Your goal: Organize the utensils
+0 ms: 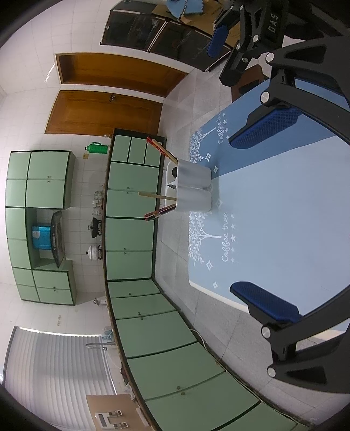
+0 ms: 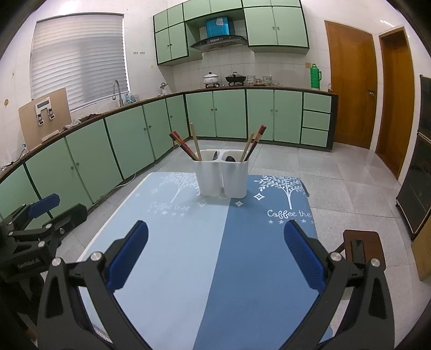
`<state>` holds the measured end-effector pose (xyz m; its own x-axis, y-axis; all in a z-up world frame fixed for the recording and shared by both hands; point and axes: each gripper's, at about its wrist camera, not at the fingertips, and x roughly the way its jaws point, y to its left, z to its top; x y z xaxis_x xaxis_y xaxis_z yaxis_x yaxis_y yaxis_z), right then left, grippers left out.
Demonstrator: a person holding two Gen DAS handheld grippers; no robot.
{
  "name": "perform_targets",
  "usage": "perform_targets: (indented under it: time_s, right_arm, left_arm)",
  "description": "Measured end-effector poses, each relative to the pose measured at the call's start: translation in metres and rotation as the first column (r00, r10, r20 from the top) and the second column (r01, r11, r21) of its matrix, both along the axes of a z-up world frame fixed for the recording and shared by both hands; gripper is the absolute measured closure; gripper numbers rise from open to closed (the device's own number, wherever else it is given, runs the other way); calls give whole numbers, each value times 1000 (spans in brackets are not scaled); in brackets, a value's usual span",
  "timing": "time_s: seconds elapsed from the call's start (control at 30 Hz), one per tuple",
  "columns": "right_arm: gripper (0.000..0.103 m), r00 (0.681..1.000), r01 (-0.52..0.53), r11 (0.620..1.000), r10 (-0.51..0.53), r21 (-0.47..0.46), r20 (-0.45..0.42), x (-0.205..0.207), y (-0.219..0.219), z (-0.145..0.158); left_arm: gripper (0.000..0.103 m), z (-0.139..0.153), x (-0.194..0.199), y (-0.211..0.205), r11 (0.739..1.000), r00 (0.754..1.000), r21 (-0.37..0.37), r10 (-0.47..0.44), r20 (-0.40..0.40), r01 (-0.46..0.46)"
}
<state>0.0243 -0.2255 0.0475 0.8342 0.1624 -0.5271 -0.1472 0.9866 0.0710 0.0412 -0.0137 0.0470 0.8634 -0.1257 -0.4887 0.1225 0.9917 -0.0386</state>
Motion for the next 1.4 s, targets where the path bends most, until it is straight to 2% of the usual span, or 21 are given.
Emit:
perform_targets:
  time_s: [1.4]
  right_arm:
    - [5,1000,-2,1000,2,7,-2,1,-7,2]
  left_arm:
    - [6,0,0,-3,1000,1000,2,-8,-2,8]
